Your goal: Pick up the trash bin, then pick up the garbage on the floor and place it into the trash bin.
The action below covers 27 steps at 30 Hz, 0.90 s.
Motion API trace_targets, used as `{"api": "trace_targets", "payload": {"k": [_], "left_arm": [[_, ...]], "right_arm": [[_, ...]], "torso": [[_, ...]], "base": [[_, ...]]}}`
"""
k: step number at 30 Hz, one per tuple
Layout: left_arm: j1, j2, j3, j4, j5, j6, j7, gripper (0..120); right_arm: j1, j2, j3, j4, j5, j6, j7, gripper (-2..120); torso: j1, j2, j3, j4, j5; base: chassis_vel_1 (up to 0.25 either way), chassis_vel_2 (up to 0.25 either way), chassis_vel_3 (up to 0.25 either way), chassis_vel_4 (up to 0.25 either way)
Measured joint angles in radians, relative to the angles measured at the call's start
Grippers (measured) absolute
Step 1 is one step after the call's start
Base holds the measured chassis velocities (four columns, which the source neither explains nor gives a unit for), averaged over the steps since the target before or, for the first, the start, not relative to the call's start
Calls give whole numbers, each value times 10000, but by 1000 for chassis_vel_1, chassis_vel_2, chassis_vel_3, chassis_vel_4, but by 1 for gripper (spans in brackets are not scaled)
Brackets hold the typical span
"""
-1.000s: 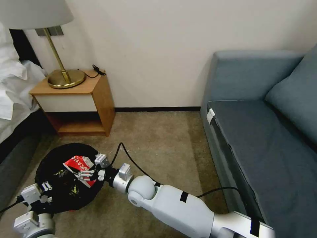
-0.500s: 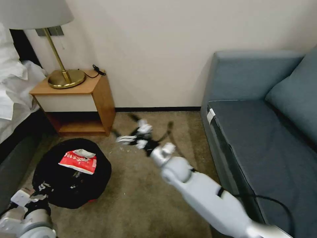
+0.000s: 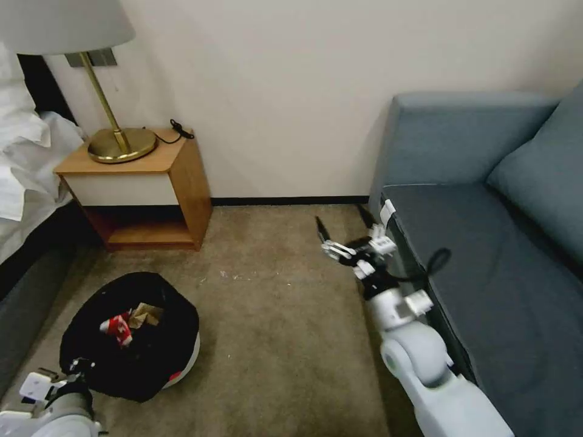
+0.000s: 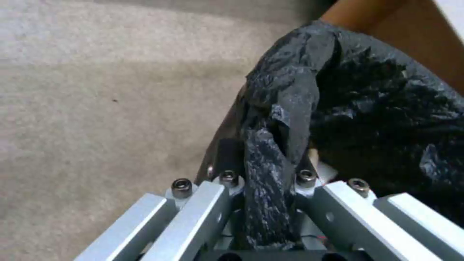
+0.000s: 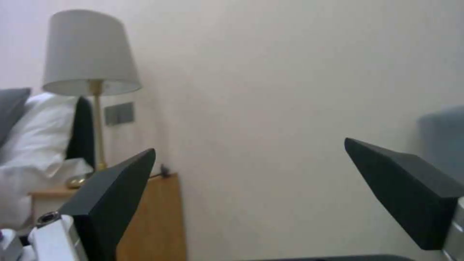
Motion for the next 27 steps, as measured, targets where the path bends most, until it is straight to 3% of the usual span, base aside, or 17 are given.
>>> {"api": "trace_targets", "payload": {"k": [4, 10, 11, 13, 17, 21, 23, 26, 27], "left_arm": [[67, 63, 41, 203, -315, -104, -521, 6], [151, 113, 66, 273, -293, -197, -614, 8], [188, 159, 92, 337, -234, -233, -656, 19], [135, 185, 168, 481, -81, -315, -814, 27], [14, 186, 258, 709, 103, -471, -1034, 36], [-121, 188, 370, 1104, 630, -654, -1074, 56], [-128, 190, 373, 1119, 648, -657, -1072, 58], [-202, 167, 421, 1202, 874, -667, -1046, 74], [-202, 167, 421, 1202, 874, -667, -1046, 74]], "right_arm": [[-1268, 243, 1570, 902, -464, -34, 121, 100], [-1888, 321, 2105, 1291, -613, -13, 174, 100], [-2394, 392, 2432, 1569, -711, 76, 185, 100], [-3014, 608, 2926, 1902, -806, 277, 187, 100], [-3480, 824, 3245, 2179, -803, 397, 218, 100], [-4236, 1313, 3733, 2473, -1066, 562, 254, 100], [-4263, 1330, 3742, 2475, -1089, 575, 254, 100], [-4584, 1667, 3828, 2417, -1415, 814, 318, 100], [-4584, 1667, 3828, 2417, -1415, 814, 318, 100]], "torso": [[0, 0, 0, 3, -1], [0, 1, -1, 4, 0], [-1, 0, 0, 4, -1], [0, 0, -1, 3, -2], [0, 0, -1, 4, -4], [0, 1, -2, 4, 1], [-1, 1, -2, 4, 1], [-1, 1, -1, 6, -4], [-1, 1, -1, 6, -4]], "base": [[0, 0, 0, 0], [0, 0, 0, 0], [0, 0, 0, 0], [0, 0, 0, 0], [0, 0, 0, 0], [0, 0, 0, 0], [0, 0, 0, 0], [0, 0, 0, 0], [0, 0, 0, 0]]}}
